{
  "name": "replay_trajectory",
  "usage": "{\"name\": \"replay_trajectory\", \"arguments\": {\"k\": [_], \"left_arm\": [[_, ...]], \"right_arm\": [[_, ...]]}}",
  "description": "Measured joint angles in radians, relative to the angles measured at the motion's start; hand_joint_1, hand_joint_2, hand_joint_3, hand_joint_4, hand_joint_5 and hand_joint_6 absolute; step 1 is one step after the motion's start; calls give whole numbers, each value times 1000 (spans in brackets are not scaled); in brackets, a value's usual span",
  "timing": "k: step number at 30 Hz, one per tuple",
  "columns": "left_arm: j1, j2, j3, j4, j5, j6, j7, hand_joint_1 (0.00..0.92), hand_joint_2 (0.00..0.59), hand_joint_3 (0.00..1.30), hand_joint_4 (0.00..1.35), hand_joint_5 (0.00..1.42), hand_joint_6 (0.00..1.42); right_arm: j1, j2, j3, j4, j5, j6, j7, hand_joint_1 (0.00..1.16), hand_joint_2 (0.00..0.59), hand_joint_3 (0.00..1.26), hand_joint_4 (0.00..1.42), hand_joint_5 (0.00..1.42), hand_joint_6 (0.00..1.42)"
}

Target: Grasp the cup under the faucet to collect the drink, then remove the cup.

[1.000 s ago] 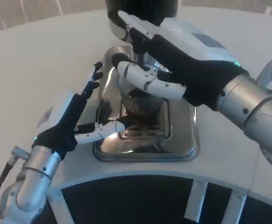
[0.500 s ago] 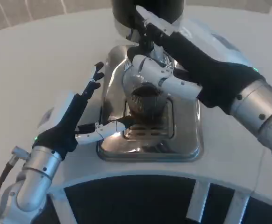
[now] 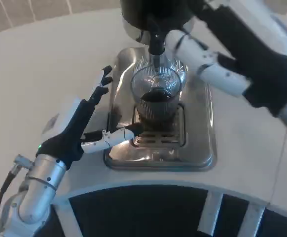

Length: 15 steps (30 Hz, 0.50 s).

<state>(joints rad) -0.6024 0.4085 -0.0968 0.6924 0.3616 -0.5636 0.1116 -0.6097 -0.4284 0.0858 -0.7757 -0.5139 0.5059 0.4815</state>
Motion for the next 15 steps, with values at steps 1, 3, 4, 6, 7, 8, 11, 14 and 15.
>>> {"name": "replay_trajectory", "arguments": {"k": [1, 3, 4, 6, 7, 8, 11, 14, 15], "left_arm": [[-2, -1, -1, 1, 0, -1, 0, 360, 56, 0, 0, 132, 143], [-4, 0, 0, 4, -1, -2, 0, 358, 56, 0, 0, 132, 143], [-5, 0, 1, 5, -1, -2, 0, 357, 57, 0, 0, 132, 143], [-8, 1, 0, 9, -1, -4, -1, 355, 57, 0, 0, 132, 143], [-11, 1, 0, 11, -1, -4, -1, 355, 57, 0, 0, 132, 143], [-16, 0, -1, 14, -1, -4, -1, 354, 57, 0, 0, 132, 143], [-27, 0, -1, 27, -1, -5, -1, 353, 57, 0, 0, 132, 144], [-33, 0, -1, 36, -1, -6, -2, 353, 57, 0, 0, 132, 144], [-35, -1, -2, 37, -1, -6, -2, 353, 57, 0, 0, 132, 144]], "right_arm": [[15, -18, -22, -22, -3, 9, 9, 0, 507, 0, 0, 0, 3], [58, -56, -64, -55, -6, 20, 29, 0, 507, 0, 0, 0, 3], [79, -69, -85, -66, -6, 25, 38, 0, 507, 0, 0, 0, 2], [136, -101, -134, -95, -2, 42, 61, 0, 507, 0, 0, 0, 2], [154, -111, -155, -104, 0, 47, 69, 0, 507, 0, 0, 0, 2], [171, -124, -171, -112, 2, 52, 76, 0, 507, 0, 0, 0, 2], [229, -152, -214, -145, 8, 61, 96, 0, 506, 0, 0, 0, 2], [312, -175, -243, -171, 9, 69, 112, 0, 505, 0, 0, 0, 2], [328, -177, -245, -174, 9, 71, 116, 0, 505, 0, 0, 0, 2]]}}
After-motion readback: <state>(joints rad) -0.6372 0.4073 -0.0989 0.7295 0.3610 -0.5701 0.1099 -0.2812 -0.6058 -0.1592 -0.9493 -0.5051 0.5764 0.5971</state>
